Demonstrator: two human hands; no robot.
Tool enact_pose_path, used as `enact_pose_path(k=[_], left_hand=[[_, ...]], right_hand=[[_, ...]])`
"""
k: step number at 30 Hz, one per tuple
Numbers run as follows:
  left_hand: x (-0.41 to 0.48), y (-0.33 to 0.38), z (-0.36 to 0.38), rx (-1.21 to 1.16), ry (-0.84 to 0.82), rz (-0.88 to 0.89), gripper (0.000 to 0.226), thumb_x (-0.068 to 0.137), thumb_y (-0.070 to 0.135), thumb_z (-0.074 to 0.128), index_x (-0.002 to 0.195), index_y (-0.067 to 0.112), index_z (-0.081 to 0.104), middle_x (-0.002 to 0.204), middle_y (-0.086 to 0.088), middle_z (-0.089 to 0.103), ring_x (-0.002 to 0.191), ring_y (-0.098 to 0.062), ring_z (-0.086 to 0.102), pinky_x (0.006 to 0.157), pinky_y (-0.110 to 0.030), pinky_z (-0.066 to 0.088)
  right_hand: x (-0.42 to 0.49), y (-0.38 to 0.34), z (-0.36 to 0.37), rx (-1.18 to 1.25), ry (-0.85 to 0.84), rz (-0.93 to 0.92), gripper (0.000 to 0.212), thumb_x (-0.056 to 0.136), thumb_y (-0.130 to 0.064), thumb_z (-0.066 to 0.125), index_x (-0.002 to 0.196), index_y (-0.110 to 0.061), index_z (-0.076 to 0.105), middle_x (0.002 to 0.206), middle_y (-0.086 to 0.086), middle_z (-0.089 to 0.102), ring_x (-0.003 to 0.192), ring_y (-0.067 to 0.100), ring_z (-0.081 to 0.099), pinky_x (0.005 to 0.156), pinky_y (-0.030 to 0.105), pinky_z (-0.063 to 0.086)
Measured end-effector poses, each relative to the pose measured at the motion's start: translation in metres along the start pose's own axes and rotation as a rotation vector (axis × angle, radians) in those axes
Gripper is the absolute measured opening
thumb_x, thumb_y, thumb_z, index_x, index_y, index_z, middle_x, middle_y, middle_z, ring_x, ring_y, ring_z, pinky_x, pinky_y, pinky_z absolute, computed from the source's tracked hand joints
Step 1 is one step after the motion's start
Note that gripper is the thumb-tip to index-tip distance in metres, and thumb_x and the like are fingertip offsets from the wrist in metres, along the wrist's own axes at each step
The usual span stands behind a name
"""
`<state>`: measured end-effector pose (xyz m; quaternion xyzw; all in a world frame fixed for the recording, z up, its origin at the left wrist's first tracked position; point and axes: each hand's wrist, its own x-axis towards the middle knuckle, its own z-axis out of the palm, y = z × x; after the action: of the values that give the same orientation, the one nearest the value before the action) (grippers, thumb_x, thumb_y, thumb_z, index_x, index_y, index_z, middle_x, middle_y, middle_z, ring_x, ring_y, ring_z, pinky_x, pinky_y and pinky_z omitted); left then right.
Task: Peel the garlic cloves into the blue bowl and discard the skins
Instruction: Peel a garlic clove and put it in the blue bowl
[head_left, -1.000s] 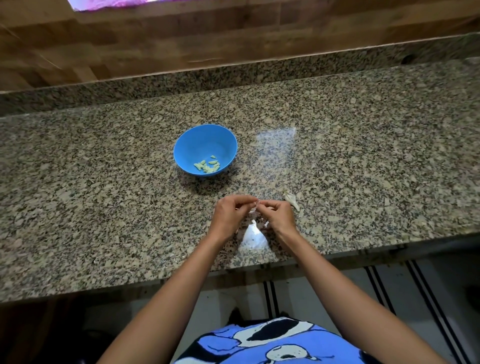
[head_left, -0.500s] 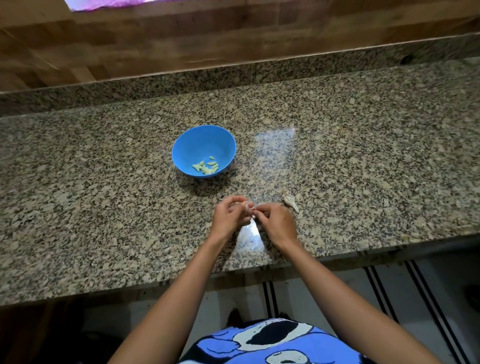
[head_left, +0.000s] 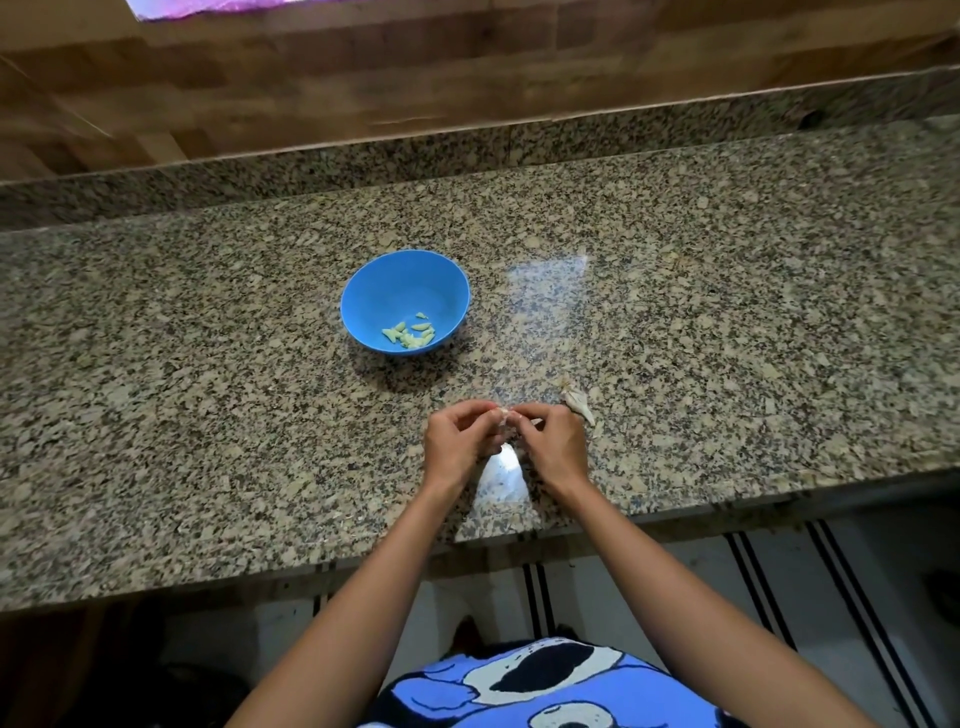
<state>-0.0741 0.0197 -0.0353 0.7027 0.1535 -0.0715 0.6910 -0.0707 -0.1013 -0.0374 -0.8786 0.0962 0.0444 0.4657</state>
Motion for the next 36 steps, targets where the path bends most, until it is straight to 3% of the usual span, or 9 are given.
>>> enact_pose_path(k=[3,7,14,17,19,21,26,31,36], left_hand=[[0.001,0.003,-0.001,0.054,-0.012,0.061,0.007,0.083,0.007,0.069,0.09,0.009,0.071,0.08,-0.007,0.073,0.071,-0.019,0.07,0.065,-0.027,0.059],[0.009,0.008,-0.007,0.15,-0.083,0.105,0.013,0.081,0.004,0.07,0.093,-0.002,0.07,0.078,-0.005,0.07,0.064,-0.005,0.065,0.06,-0.015,0.051],[0.012,0.011,-0.015,0.143,-0.146,0.142,0.012,0.084,0.0,0.065,0.094,-0.006,0.069,0.079,-0.009,0.068,0.066,-0.011,0.061,0.06,-0.018,0.05],[0.015,0.012,-0.016,0.134,-0.114,0.181,0.01,0.082,0.001,0.068,0.09,0.004,0.071,0.08,-0.004,0.07,0.072,-0.012,0.065,0.068,-0.024,0.054],[0.015,0.011,-0.017,0.191,-0.109,0.215,0.013,0.079,0.002,0.071,0.089,0.01,0.072,0.081,-0.001,0.071,0.073,-0.01,0.066,0.07,-0.023,0.055],[0.014,0.007,-0.019,0.247,-0.107,0.225,0.013,0.078,0.002,0.072,0.089,0.01,0.073,0.081,0.0,0.072,0.074,-0.009,0.068,0.07,-0.022,0.056],[0.007,0.002,-0.014,0.209,-0.032,0.212,0.011,0.078,0.003,0.073,0.087,0.009,0.073,0.081,-0.003,0.072,0.073,-0.017,0.07,0.069,-0.029,0.058],[0.013,0.011,-0.019,0.096,0.013,0.138,0.009,0.078,0.002,0.072,0.085,0.008,0.072,0.077,-0.005,0.071,0.068,-0.014,0.067,0.065,-0.022,0.055],[0.006,0.008,-0.023,-0.131,-0.021,-0.067,0.018,0.076,-0.004,0.071,0.093,0.002,0.071,0.082,-0.007,0.073,0.07,-0.013,0.067,0.063,-0.021,0.055]], right_hand=[[-0.001,-0.001,-0.001,-0.063,0.013,-0.048,0.024,0.089,-0.021,0.061,0.11,-0.012,0.068,0.101,0.003,0.072,0.054,-0.003,0.048,0.048,0.013,0.039],[-0.001,-0.006,-0.006,-0.007,-0.021,-0.093,0.023,0.086,-0.024,0.066,0.102,-0.009,0.071,0.092,0.006,0.073,0.072,0.014,0.067,0.066,0.028,0.056],[0.003,-0.017,-0.024,0.688,-0.362,0.402,0.011,0.086,-0.006,0.059,0.082,-0.006,0.069,0.065,0.003,0.066,0.055,0.011,0.055,0.053,0.023,0.04],[0.002,-0.018,-0.021,0.849,-0.415,0.559,0.008,0.087,-0.009,0.059,0.085,-0.008,0.067,0.072,0.002,0.068,0.059,0.011,0.061,0.06,0.023,0.048],[0.001,-0.019,-0.018,0.773,-0.372,0.525,0.01,0.088,-0.009,0.06,0.091,-0.003,0.067,0.079,0.008,0.07,0.062,0.016,0.064,0.066,0.029,0.052],[0.0,-0.021,-0.017,0.626,-0.289,0.405,0.011,0.088,-0.008,0.06,0.088,0.0,0.067,0.079,0.015,0.068,0.057,0.018,0.063,0.058,0.029,0.051],[0.003,-0.019,-0.005,-0.072,-0.074,-0.086,0.017,0.086,-0.022,0.065,0.076,-0.01,0.073,0.063,0.006,0.068,0.058,0.024,0.065,0.07,0.027,0.051],[0.001,-0.015,-0.003,0.043,-0.001,-0.015,0.016,0.085,-0.018,0.064,0.076,-0.008,0.071,0.067,0.008,0.069,0.062,0.022,0.067,0.064,0.04,0.057],[0.004,-0.014,-0.006,0.195,-0.022,0.144,0.027,0.09,-0.027,0.059,0.07,-0.013,0.069,0.064,0.001,0.069,0.056,0.014,0.064,0.058,0.033,0.055]])
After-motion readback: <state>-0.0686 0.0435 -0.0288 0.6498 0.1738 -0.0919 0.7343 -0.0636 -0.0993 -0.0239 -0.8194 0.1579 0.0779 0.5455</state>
